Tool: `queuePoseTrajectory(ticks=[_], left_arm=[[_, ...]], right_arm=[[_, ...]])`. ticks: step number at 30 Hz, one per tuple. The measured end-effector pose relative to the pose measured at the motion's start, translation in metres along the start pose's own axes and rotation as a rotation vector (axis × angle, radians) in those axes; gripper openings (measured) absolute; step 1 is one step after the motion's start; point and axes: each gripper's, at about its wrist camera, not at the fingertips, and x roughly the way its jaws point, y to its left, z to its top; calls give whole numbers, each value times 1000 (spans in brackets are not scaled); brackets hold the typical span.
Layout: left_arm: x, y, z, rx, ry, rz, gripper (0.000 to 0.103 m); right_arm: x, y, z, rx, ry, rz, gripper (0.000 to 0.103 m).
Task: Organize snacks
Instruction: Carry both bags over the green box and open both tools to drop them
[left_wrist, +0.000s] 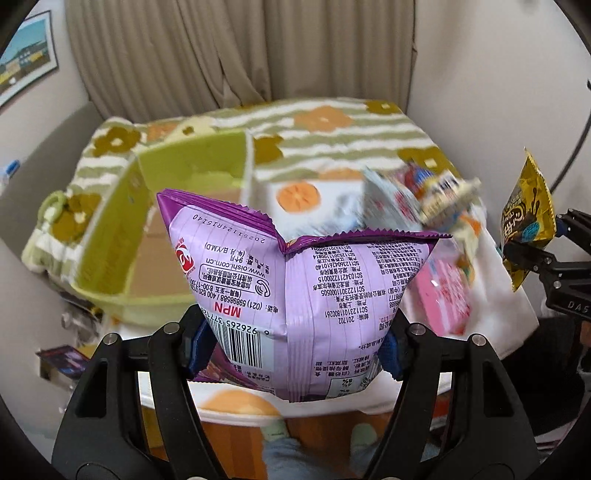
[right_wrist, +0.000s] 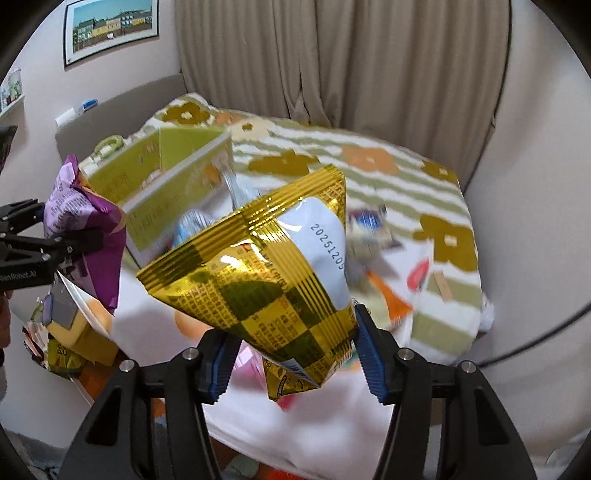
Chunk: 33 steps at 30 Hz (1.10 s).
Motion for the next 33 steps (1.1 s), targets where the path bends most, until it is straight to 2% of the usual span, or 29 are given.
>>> queuePoseTrajectory(ticks=[5,10,14,19,25,27,28,31,33], left_arm=[[0,55,30,-8,-28,10,67],[17,118,58,-3,-5,26,67],[40,167,72,7,36,19,67],[87,212,76,29,131,-17,67],[135,235,67,63,235,-87,68],[148,233,65,87,263,-105,72],[151,230,63,98,275,-110,74],[155,222,56,131,291,-118,95],[154,221,53,130,284,-130,96]], right_arm=[[11,35,54,0,-49,22,54],[38,80,102,16,-66,57,54],[64,123,136,43,-54,91,54],[94,166,163,87,-21,124,54],[128,202,175,142,43,134,54],[137,206,176,164,67,147,54],[140,208,177,176,78,154,54],[147,211,180,195,100,162,54],[152,211,182,208,111,167,54]])
